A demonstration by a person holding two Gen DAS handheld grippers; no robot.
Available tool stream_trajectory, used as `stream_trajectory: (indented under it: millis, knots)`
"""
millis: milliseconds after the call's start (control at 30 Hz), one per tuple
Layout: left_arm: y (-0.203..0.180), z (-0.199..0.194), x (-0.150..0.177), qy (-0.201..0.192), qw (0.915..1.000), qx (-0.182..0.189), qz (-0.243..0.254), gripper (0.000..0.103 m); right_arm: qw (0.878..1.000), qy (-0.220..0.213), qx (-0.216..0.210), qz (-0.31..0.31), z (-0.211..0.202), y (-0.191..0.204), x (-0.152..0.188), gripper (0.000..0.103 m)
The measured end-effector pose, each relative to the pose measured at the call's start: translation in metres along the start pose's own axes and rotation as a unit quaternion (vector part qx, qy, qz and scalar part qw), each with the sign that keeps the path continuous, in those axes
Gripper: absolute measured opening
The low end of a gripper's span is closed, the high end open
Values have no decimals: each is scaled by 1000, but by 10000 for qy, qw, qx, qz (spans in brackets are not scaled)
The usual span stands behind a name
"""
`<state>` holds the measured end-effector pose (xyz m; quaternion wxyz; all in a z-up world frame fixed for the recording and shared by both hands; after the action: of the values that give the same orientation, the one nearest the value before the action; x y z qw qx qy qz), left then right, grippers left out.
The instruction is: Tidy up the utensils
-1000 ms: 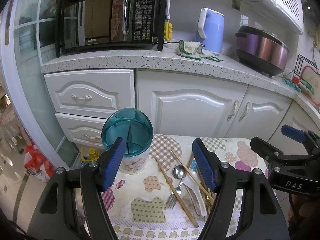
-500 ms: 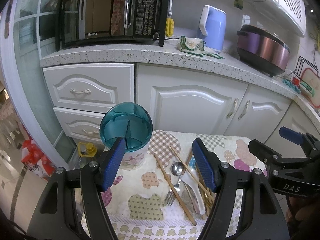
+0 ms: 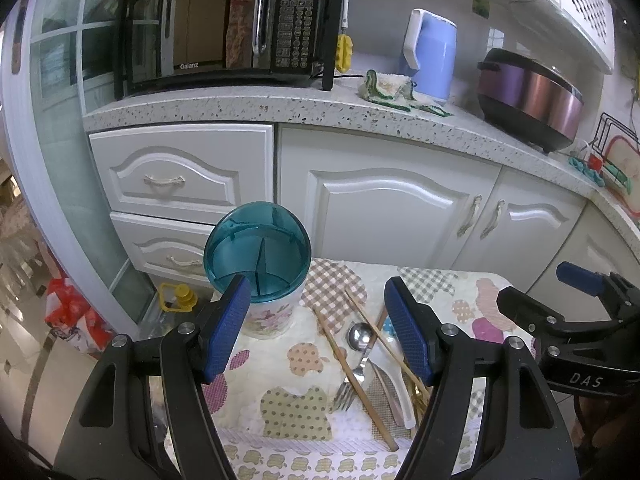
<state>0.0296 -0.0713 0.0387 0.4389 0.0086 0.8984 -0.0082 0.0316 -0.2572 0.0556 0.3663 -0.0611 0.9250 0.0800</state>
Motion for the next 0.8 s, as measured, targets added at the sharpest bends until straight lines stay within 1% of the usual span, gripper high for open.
stream_trajectory:
  millis: [367,667,800]
  knots:
    - [0,2,2,22,10000,1,2,70,9999,42,-63,97,3,-5,4,103]
    - [-3,4,4,63,10000,-28,33,70,10000,53,16,-61,2,-5,4,103]
    - [-4,6,6,107,9999,44,11,70,9999,102,-101,14,4,-6,6,103]
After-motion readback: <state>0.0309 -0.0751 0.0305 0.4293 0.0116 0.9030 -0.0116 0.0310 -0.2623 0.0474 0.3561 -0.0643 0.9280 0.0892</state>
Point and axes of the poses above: each gripper's, at about its wrist camera, not at the fingertips, and z roughly the way its jaws point, y to its left, x to its underside, the point moved 9 cm from there along z, roughly the way its jaws point, and after that the axes turned 9 degrees about -x, right-handed, at the moved point
